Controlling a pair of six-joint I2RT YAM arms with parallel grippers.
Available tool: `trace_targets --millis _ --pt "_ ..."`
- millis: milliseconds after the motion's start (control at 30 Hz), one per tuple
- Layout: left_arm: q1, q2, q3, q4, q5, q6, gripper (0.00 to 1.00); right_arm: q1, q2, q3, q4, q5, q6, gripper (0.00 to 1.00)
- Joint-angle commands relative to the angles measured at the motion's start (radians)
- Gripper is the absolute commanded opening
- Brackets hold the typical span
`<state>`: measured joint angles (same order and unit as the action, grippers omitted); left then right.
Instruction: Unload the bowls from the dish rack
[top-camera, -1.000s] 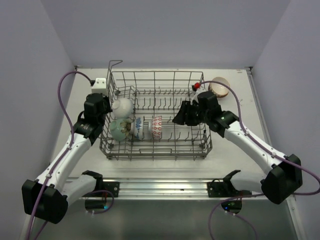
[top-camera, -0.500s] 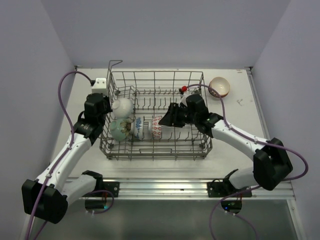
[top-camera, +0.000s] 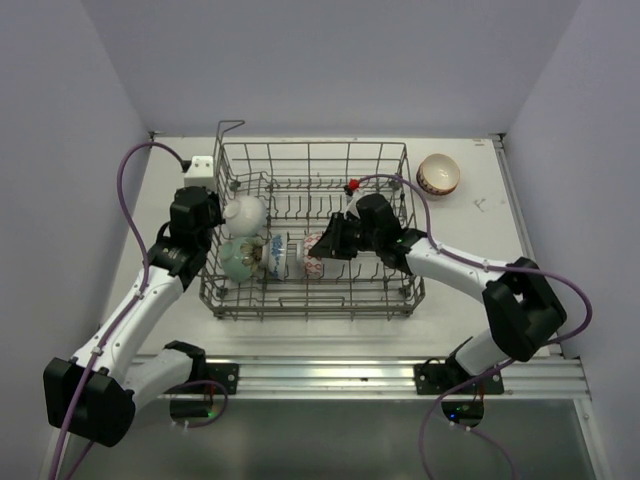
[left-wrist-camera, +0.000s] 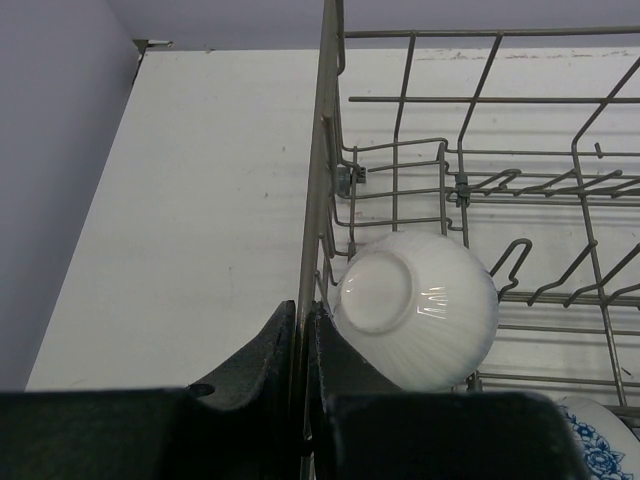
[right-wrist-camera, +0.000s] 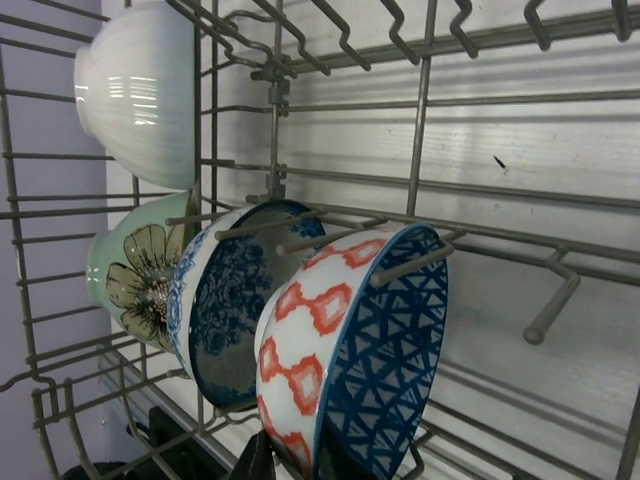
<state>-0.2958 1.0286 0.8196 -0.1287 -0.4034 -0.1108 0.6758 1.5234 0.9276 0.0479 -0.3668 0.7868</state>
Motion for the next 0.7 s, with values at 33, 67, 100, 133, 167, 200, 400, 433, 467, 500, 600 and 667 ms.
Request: trace_targets --millis 33,67,100,133,167,200,400,433,467,500,600,667 --pt "-0.026 0.008 0.003 -0.009 0.0 -0.023 0.0 0.004 0.0 0.025 0.084 -0.02 0.035 0.13" --pt "-0.026 0.01 0.003 -0.009 -0.003 -0.021 0.0 0.004 -0.003 0.025 0.095 -0.032 0.045 0.08" --pt "-0.026 0.011 0.003 -0.011 -0.009 -0.021 0.0 0.002 -0.008 0.027 0.113 -0.037 0.051 0.06" --pt "-0.026 0.013 0.003 -0.011 -0.014 -0.021 0.0 0.004 -0.017 0.028 0.122 -0.043 0.061 0.03" --pt "-0.026 0.014 0.001 -0.011 -0.017 -0.02 0.0 0.004 -0.025 0.034 0.128 -0.05 0.069 0.0" --pt "-0.026 0.017 0.001 -0.009 -0.026 -0.017 0.0 0.004 -0.031 0.039 0.138 -0.053 0.075 0.0" --pt "-0.005 0.036 -0.004 -0.003 -0.066 -0.009 0.0 0.002 -0.097 0.111 0.145 -0.093 0.112 0.0" --pt "0.001 0.037 -0.005 -0.002 -0.068 -0.01 0.0 0.002 -0.103 0.14 0.141 -0.096 0.115 0.0" --pt "0.015 0.042 -0.004 -0.002 -0.069 -0.01 0.0 0.002 -0.117 0.158 0.132 -0.098 0.115 0.0" --pt "0.021 0.042 -0.004 -0.002 -0.071 -0.012 0.0 0.002 -0.121 0.177 0.112 -0.096 0.114 0.0" --pt "0.035 0.048 0.0 -0.006 -0.077 -0.012 0.0 -0.001 -0.144 0.234 0.095 -0.1 0.106 0.0" --pt "0.037 0.042 -0.002 -0.008 -0.084 -0.01 0.0 -0.005 -0.149 0.261 0.093 -0.107 0.109 0.0"
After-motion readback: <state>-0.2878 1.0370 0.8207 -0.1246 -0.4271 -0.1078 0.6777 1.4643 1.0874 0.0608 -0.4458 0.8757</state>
